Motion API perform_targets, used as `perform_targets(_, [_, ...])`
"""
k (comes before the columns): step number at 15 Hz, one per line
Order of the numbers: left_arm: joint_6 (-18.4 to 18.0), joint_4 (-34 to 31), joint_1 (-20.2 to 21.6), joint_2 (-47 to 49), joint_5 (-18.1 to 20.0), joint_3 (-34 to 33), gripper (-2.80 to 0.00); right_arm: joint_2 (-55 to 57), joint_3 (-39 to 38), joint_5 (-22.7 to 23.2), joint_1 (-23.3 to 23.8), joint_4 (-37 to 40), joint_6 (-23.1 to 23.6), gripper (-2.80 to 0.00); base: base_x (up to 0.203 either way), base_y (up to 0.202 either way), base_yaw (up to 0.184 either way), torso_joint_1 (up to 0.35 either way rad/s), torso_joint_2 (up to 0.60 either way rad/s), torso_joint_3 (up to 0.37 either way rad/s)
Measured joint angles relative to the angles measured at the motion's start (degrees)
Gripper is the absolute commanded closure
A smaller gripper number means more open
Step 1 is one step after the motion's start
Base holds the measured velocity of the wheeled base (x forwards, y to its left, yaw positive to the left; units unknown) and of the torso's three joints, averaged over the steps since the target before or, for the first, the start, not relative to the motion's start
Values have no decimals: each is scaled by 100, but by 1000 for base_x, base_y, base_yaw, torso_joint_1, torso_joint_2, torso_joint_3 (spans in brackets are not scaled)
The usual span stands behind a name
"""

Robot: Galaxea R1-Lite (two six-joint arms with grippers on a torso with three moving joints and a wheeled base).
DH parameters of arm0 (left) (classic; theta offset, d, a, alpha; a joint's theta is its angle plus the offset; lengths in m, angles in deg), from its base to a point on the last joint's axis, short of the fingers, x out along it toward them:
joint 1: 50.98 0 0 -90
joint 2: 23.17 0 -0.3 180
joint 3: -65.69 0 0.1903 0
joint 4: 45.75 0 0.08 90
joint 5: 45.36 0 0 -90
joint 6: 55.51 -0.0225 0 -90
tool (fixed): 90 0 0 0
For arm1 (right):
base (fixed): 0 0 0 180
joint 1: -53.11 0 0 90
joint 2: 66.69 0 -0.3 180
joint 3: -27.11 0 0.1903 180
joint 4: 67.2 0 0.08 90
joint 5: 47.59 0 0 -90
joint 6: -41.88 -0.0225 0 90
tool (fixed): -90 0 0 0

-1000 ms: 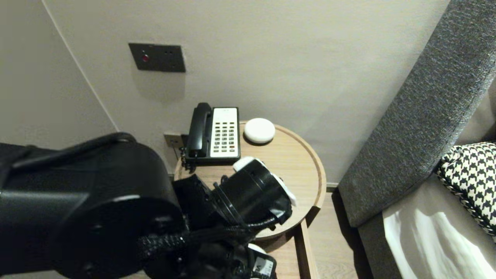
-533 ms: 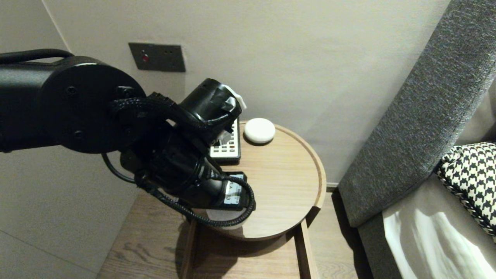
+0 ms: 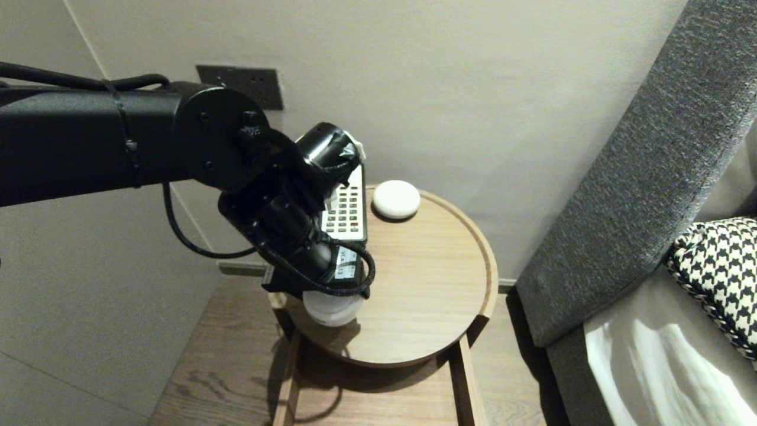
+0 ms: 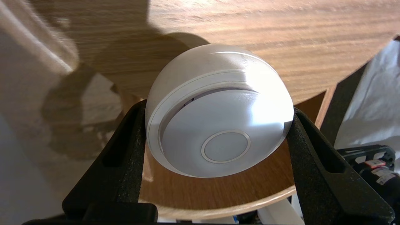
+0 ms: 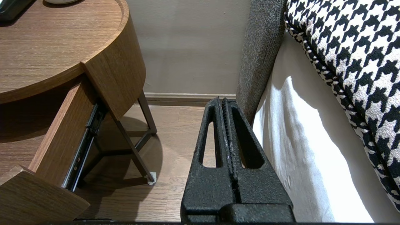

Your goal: Take the remote control out of the drawer one by one and place them on the table

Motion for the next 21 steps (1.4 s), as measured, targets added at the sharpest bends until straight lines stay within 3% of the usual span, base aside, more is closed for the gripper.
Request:
perform_targets(5, [-196,-641,127,355,30,457,0,0,0,2,0,-2,0,0,0,0,0,0,0,0])
perform_targets(21, [-141,-400,162,703,252,472,0,0,0,0,0,-2,0,0,0,0,0,0,0,0])
